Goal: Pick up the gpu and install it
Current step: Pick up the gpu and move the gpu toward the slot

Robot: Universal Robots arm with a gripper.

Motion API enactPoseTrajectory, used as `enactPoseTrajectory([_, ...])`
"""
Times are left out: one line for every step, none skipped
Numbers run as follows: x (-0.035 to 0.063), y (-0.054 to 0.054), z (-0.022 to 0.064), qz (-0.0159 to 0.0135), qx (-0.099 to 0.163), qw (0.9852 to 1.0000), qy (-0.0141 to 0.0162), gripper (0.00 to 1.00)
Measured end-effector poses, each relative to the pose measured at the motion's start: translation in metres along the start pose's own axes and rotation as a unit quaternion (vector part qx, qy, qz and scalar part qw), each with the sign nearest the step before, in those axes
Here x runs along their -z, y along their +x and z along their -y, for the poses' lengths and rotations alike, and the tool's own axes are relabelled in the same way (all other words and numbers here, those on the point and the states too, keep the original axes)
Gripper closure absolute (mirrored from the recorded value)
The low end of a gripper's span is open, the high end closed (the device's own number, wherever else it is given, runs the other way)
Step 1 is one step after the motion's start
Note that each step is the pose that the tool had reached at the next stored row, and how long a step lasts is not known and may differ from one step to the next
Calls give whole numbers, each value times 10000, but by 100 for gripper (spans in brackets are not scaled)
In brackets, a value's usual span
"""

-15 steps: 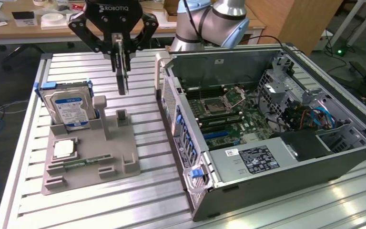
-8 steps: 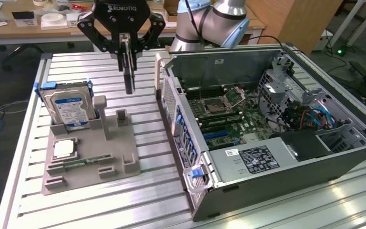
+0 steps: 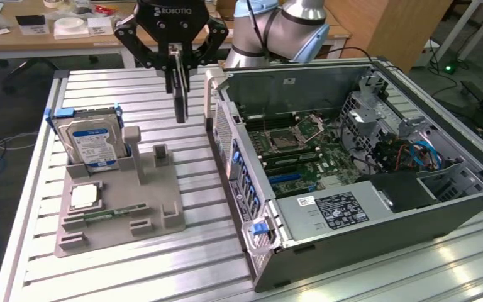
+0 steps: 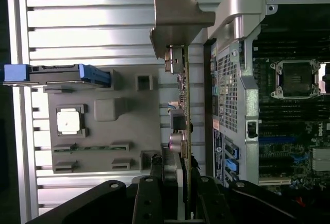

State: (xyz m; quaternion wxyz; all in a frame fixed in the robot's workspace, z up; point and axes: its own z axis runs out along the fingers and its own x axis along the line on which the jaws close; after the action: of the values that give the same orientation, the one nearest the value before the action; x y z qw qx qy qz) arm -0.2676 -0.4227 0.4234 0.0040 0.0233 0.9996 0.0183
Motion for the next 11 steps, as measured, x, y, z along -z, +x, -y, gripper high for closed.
enactPoseTrajectory([0,-17,-1,0,0,10000,0,71])
enactPoseTrajectory([0,-38,-2,0,-1,10000,0,71])
enactPoseTrajectory([-1,-57,-3,0,-1,10000,0,71])
enactPoseTrajectory([-1,-79,-4,0,0,10000,0,71])
enactPoseTrajectory([-1,-102,-5,0,-1,10000,0,71])
enactPoseTrajectory([-1,-126,-6,0,-1,10000,0,71])
enactPoseTrajectory([-2,-151,-7,0,0,10000,0,71])
enactPoseTrajectory([-2,-178,-8,0,0,10000,0,71])
enactPoseTrajectory([-2,-201,-10,0,0,10000,0,71])
enactPoseTrajectory([-2,-227,-11,0,0,10000,0,71])
enactPoseTrajectory([-3,-253,-12,0,0,10000,0,71])
